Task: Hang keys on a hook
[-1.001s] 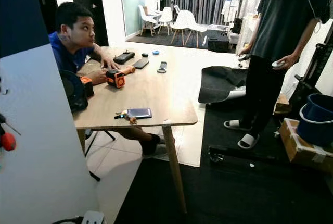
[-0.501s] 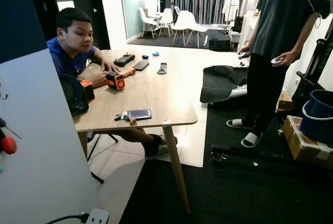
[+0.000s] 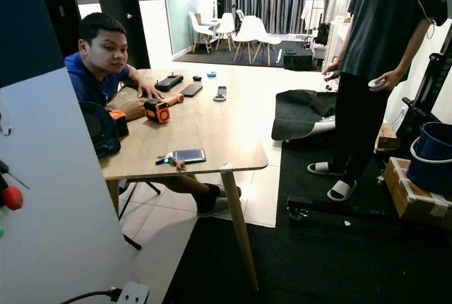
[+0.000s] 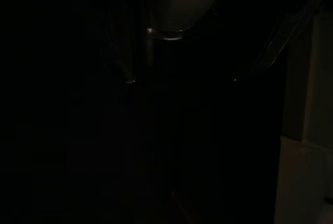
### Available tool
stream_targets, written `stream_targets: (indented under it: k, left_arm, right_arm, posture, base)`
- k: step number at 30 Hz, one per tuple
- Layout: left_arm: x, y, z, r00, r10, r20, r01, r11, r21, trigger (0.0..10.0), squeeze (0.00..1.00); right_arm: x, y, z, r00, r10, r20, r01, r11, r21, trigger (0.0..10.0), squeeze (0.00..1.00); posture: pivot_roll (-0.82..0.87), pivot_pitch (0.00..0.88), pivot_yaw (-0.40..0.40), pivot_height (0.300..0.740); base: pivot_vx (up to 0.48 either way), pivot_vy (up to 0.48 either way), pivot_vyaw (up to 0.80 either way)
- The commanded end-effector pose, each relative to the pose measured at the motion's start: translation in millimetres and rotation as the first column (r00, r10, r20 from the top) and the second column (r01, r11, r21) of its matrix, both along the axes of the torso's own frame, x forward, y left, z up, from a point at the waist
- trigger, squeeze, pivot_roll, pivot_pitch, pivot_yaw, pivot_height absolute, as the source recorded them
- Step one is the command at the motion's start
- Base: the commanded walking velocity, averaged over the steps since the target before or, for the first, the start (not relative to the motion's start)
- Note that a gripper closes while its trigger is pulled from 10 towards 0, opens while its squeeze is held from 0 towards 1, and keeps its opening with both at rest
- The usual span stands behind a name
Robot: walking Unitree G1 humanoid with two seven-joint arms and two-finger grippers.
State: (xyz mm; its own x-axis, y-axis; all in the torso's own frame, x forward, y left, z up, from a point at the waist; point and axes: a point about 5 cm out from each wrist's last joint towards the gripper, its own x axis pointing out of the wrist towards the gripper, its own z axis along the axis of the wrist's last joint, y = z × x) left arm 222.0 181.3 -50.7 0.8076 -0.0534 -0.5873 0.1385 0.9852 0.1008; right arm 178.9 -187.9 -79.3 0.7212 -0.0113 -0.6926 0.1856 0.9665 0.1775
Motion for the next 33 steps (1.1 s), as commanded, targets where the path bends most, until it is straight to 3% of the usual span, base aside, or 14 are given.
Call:
stream_targets:
  k: [1,27,33]
  left_arm:
    - [-5.7,-2.8,-4.3,1.000,-0.003,-0.023,0.003,1.000,-0.016,10.0,0.00]
    - [-8.3,-2.3,-5.6,0.999,-0.021,-0.025,0.021,1.000,-0.006,10.0,0.00]
    - [-2.0,-2.7,-2.2,1.000,-0.014,-0.013,0.014,1.000,-0.008,10.0,0.00]
  right_arm:
    - [-7.5,0.3,-4.1,0.999,0.020,-0.036,-0.021,1.000,-0.010,10.0,0.00]
    - [-10.9,1.9,-5.7,0.997,0.058,-0.047,-0.059,0.998,-0.023,10.0,0.00]
    - [-7.5,2.0,-4.4,0.998,0.049,-0.041,-0.050,0.999,-0.021,10.0,0.00]
  posture:
    - [0.06,0.000,0.008,0.740]
    - [0.06,0.000,-0.001,0.740]
    - [0.07,0.000,-0.006,0.740]
  base:
    - [0.000,0.000,0.00]
    - [0.000,0.000,0.00]
    - [0.000,0.000,0.00]
